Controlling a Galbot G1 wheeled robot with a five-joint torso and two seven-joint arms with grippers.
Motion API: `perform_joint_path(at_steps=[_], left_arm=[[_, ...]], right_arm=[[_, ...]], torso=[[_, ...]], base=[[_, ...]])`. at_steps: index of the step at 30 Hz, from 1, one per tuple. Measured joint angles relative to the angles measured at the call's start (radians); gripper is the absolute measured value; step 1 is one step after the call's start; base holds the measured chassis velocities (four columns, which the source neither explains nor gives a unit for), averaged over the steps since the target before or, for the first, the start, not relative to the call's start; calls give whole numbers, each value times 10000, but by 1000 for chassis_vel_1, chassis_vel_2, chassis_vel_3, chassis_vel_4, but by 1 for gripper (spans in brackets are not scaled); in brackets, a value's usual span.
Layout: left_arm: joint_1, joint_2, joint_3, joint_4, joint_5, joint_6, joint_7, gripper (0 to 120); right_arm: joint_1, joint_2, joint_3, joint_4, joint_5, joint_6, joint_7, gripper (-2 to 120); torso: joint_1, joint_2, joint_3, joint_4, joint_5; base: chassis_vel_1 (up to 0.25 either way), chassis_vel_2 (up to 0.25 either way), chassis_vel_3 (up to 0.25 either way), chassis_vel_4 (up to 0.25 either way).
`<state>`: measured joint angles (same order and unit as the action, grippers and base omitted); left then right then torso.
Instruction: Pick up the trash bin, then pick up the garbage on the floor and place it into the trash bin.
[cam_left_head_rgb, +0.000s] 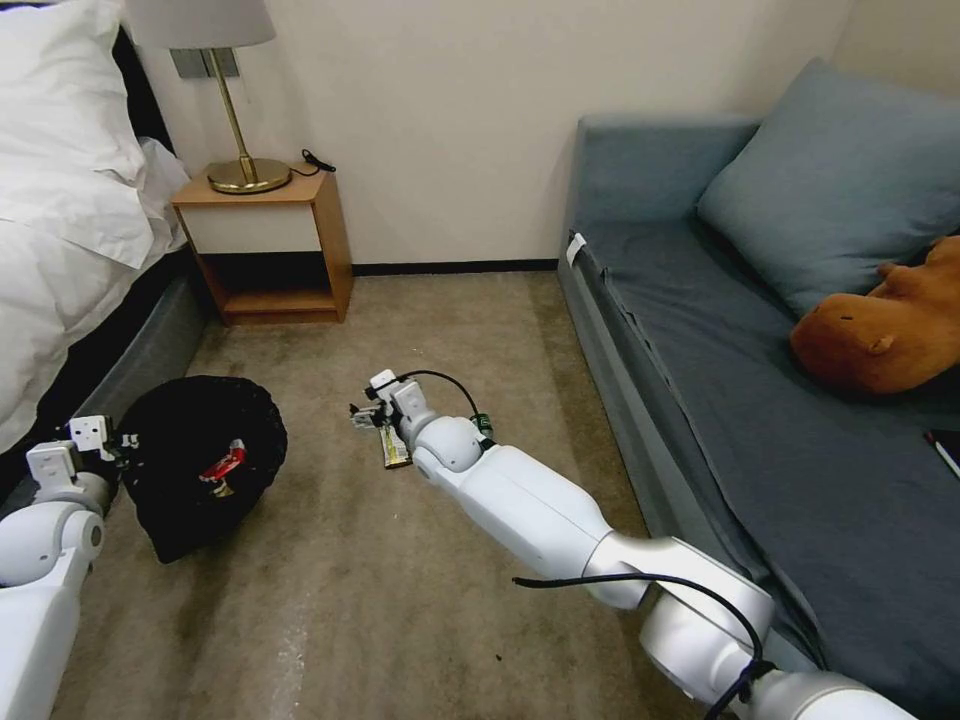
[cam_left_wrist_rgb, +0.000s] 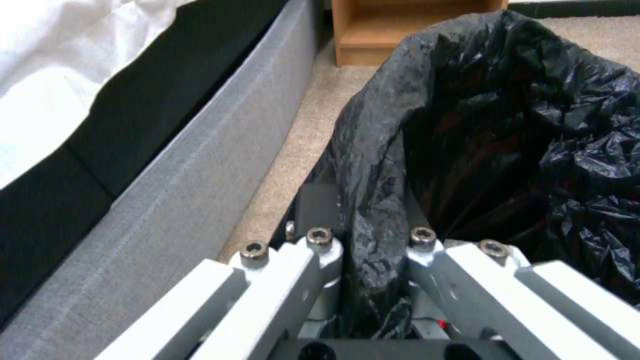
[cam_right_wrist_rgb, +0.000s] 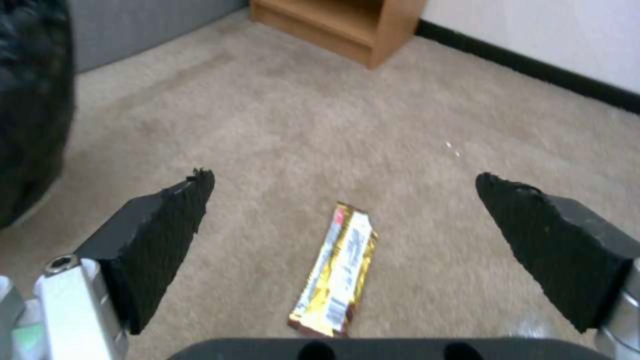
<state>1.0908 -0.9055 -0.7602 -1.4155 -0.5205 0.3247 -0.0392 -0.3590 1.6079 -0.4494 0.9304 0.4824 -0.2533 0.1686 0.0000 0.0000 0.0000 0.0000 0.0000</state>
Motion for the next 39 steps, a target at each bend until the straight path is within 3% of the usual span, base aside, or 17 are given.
perform_joint_path(at_steps=[16,39], left_arm=[[-86,446,-216,430,-18,-161,-9,4],[35,445,-274,453,-17,-165,0,4]], right_arm=[[-860,-775,1027,-217,-776,-174,202,100],[-1205,-763,1104,-270,-975,8,30,100]], torso=[[0,1,-1,-1,1],[0,1,-1,0,0]], base=[[0,0,0,0],[0,0,0,0]])
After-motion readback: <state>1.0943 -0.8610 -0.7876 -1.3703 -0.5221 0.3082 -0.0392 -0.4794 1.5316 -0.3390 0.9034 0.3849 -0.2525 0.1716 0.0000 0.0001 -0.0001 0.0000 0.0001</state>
